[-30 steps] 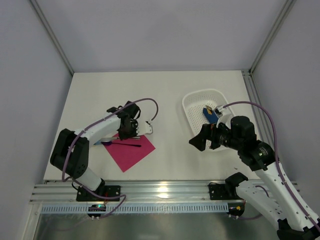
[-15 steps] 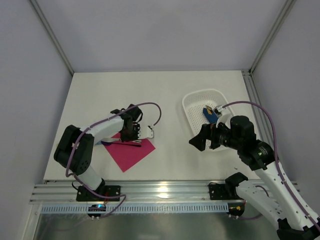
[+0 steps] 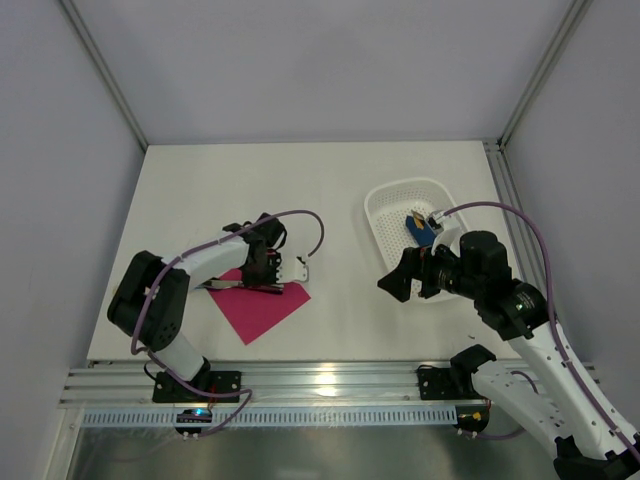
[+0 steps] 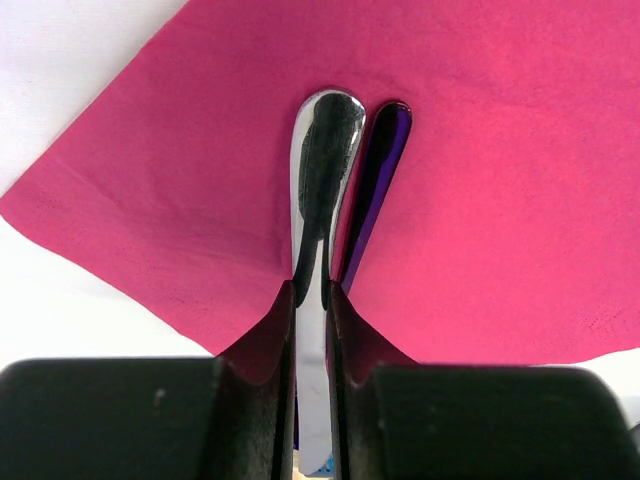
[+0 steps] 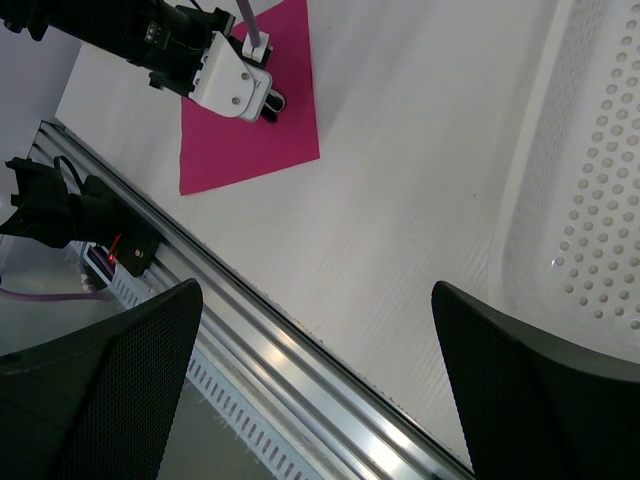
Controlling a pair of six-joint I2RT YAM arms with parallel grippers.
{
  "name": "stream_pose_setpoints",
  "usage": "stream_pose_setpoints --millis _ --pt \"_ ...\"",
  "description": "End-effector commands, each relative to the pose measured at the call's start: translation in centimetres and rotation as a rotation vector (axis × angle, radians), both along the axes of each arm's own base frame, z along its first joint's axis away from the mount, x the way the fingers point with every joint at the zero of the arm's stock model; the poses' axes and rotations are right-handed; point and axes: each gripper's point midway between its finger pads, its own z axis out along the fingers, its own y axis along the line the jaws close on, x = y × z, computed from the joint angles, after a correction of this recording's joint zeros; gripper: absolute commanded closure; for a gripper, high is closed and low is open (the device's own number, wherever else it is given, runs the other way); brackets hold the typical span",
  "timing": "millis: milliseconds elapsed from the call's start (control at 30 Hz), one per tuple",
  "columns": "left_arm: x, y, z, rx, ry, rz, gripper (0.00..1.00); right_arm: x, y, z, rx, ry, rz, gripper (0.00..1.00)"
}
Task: Place the utensils on the paper napkin and roll it up
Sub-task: Place the utensils on the napkin.
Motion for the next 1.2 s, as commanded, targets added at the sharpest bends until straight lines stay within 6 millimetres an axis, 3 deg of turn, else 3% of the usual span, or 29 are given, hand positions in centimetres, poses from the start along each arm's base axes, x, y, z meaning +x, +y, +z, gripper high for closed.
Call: stream_pose_setpoints --millis 0,567,933,1167 --pt "0.9 -0.7 0.2 -0.019 -0.03 -0.014 1.0 0.1 0.0 1.5 0.008 -0.043 0.003 0.01" --pt "2.7 0.5 1.6 0.083 -0.122 -0.015 1.0 0.2 0.1 1.4 0.007 -0.036 0.005 0.0" --pt "3.6 -0.7 0.1 0.103 -0.069 -0.064 1.0 0.3 0.2 1.5 0.01 -0.031 0.005 0.0" --pt "3.3 -0.5 -0.4 0.107 -0.066 -0.065 1.0 0.4 0.2 1.3 0.003 -0.028 0.004 0.01"
